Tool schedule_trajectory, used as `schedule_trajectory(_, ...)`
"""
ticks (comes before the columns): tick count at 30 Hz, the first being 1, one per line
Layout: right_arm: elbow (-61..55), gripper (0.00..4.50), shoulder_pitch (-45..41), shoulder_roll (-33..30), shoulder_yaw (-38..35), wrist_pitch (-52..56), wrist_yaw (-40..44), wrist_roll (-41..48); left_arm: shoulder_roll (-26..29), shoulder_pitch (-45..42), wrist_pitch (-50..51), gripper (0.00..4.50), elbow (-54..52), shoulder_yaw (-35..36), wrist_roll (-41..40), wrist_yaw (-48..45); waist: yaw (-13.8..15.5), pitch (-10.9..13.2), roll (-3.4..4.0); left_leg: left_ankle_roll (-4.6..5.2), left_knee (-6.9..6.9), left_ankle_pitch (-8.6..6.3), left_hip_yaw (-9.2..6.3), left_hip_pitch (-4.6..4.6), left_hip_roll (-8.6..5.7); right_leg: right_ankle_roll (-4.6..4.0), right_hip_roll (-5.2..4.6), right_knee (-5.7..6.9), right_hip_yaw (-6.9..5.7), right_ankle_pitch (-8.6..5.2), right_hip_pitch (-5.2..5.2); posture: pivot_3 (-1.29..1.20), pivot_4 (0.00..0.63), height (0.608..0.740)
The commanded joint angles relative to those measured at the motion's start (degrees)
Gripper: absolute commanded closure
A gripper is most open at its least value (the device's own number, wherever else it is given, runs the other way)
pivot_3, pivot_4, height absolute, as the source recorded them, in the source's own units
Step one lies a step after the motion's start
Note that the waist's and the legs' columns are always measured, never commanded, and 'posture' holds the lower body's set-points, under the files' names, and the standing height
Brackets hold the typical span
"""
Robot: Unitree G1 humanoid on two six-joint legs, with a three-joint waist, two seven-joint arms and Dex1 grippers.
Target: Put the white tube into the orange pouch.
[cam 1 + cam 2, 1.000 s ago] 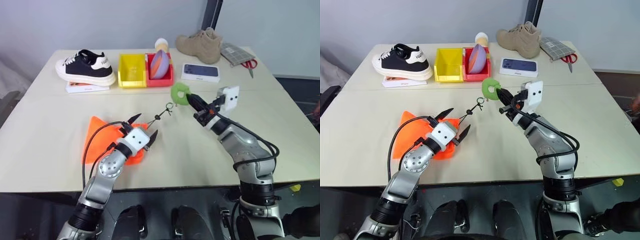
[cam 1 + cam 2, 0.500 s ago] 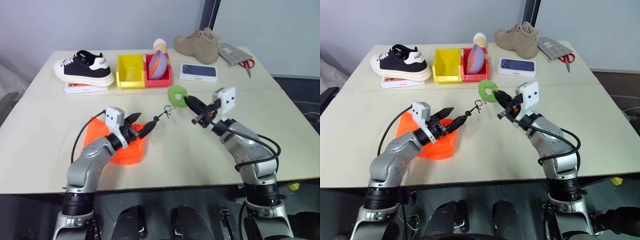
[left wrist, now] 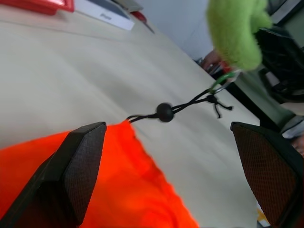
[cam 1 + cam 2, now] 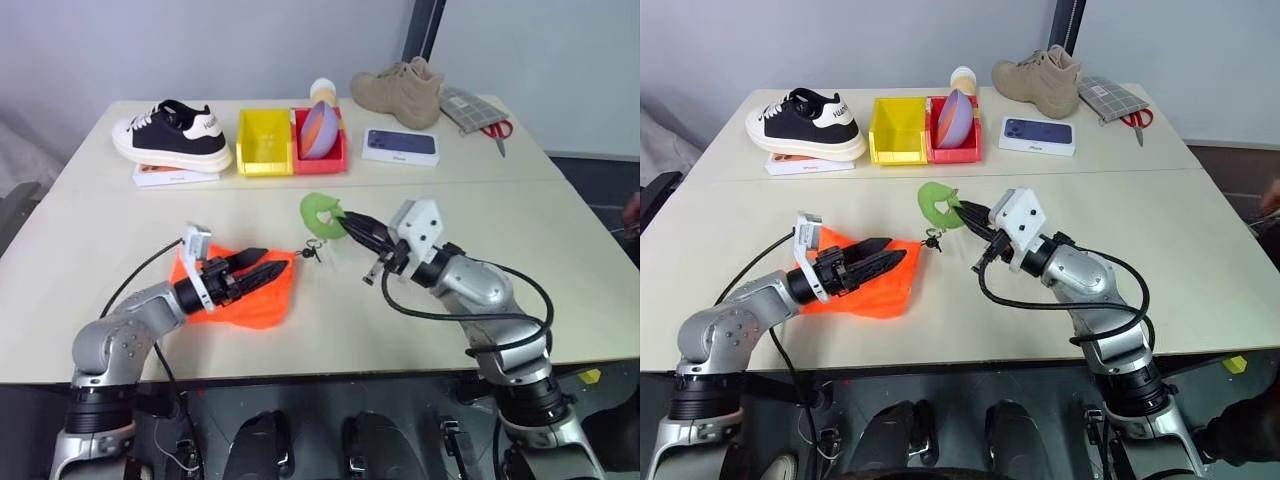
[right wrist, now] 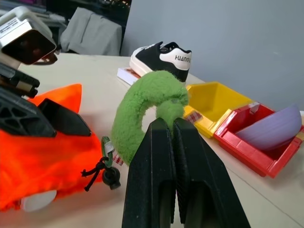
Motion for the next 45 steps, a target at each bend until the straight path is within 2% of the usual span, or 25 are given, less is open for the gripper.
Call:
schedule_trajectory(1, -2.1, 4.50, 0.3, -0.7, -1.5, -2.0, 1.0, 0.3, 1.0, -1.8, -2.2, 0.05, -0.1, -0.3, 1.1, -1.6, 0.0, 0.0, 0.00, 0.00, 0.00, 0.00, 0.00, 0.00, 0.00, 0.00, 0.00, 0.00, 0.00, 0.00, 0.00, 0.00, 0.150, 0.740)
schedule_trajectory(9, -1.0, 4.50, 0.2, 2.5, -6.7, 0.4, -2.3, 4.5, -0.1, -2.4, -19.2, 0.05, -0.6, -9.5, 17.1, -1.6, 0.0, 0.0, 0.00, 0.00, 0.00, -0.01, 0.00, 0.00, 0.00, -0.02, -0.04, 0.00, 0.00, 0.01, -0.01, 0.00, 0.150, 0.740)
schedule_trajectory(12, -1.0, 4.50, 0.4, 3.7, -7.7, 1.7, -2.9, 6.3, -2.9, -2.3, -27.3, 0.05, -1.0, -13.8, 26.2, 4.2, 0.1, 0.0, 0.00, 0.03, 0.00, -0.02, 0.01, -0.01, -0.01, -0.02, -0.08, 0.00, 0.00, 0.01, -0.01, 0.00, 0.150, 0.740)
schedule_trajectory(15, -0.8, 4.50, 0.0, 5.2, -8.6, 3.2, -3.7, 8.6, -6.3, -0.7, -36.5, 0.05, -2.7, -19.8, 38.6, 12.6, 0.1, 0.0, 0.00, 0.11, 0.00, -0.07, 0.01, -0.02, -0.02, -0.02, -0.10, 0.00, 0.01, 0.01, -0.01, 0.00, 0.150, 0.740)
schedule_trajectory(19, -0.3, 4.50, -0.6, 6.2, -8.9, 4.3, -4.1, 10.3, -9.7, 0.3, -41.0, 0.05, -2.4, -22.1, 49.7, 23.6, 0.1, 0.0, 0.00, 0.38, 0.02, -0.22, 0.03, -0.03, -0.02, -0.02, -0.12, 0.00, 0.01, 0.01, -0.02, 0.00, 0.150, 0.740)
schedule_trajectory(22, 0.2, 4.50, -1.0, 7.1, -9.4, 5.2, -4.3, 12.2, -10.3, 0.7, -44.2, 0.05, -1.8, -24.0, 55.9, 27.6, 0.1, 0.0, 0.01, 0.47, 0.02, -0.28, 0.02, -0.03, -0.02, -0.02, -0.12, 0.01, 0.00, 0.01, -0.03, 0.00, 0.150, 0.740)
schedule_trajectory(29, 1.1, 4.50, -1.8, 8.9, -10.7, 7.2, -4.9, 16.3, -12.1, 1.1, -47.8, 0.05, -0.2, -25.6, 64.5, 34.6, 0.2, 0.0, 0.01, 0.51, 0.04, -0.30, 0.04, -0.04, -0.02, -0.01, -0.13, 0.00, -0.01, 0.01, -0.03, 0.00, 0.150, 0.740)
schedule_trajectory(36, 0.9, 4.50, -1.9, 9.0, -10.7, 8.4, -5.4, 17.6, -13.9, 1.5, -50.9, 0.05, 0.6, -27.7, 69.6, 38.1, 0.4, 0.0, 0.01, 0.58, 0.12, -0.34, 0.05, -0.06, -0.02, 0.00, -0.13, 0.01, -0.02, 0.02, -0.02, 0.00, 0.150, 0.740)
schedule_trajectory(45, 0.6, 4.50, -2.0, 9.0, -10.3, 9.2, -5.7, 18.2, -15.7, 1.0, -53.7, 0.05, 3.7, -27.2, 70.5, 41.4, 0.8, 0.0, 0.01, 0.60, 0.13, -0.36, 0.06, -0.06, -0.02, 0.00, -0.14, 0.01, -0.02, 0.02, -0.02, 0.00, 0.150, 0.740)
